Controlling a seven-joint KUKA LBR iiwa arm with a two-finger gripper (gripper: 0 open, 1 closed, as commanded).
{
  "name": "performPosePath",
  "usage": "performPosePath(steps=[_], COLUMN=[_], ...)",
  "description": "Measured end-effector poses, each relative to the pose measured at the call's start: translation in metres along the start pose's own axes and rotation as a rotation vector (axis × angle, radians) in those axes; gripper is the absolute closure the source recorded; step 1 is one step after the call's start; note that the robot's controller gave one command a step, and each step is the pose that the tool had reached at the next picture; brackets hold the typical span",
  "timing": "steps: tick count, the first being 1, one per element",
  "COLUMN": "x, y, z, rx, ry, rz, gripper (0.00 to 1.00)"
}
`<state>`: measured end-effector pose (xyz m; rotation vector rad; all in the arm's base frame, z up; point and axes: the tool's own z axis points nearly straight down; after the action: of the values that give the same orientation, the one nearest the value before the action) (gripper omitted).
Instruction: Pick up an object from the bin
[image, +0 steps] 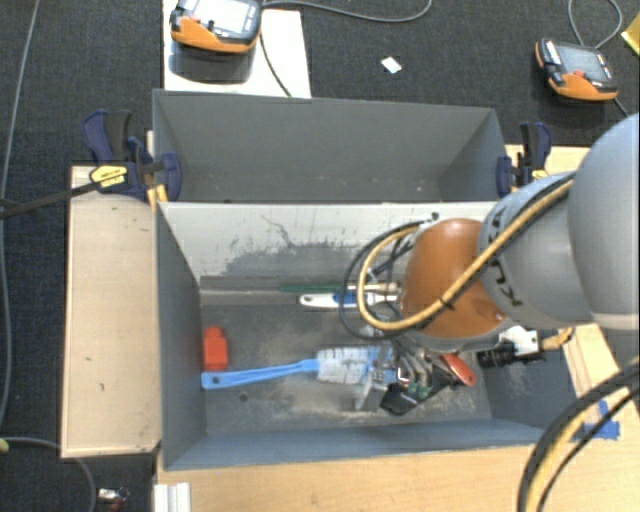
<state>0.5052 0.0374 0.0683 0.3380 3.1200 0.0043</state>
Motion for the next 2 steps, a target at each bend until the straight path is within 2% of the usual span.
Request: performPosePath(steps=[1, 2], x=[0.030, 0.004], y=[0.027, 0.003], z=[-0.002, -0.001], rx=[-0.001, 0.000], ry=[-0.001, -0.003], rz=[0.121, 0.026], gripper=[0.00, 1.00])
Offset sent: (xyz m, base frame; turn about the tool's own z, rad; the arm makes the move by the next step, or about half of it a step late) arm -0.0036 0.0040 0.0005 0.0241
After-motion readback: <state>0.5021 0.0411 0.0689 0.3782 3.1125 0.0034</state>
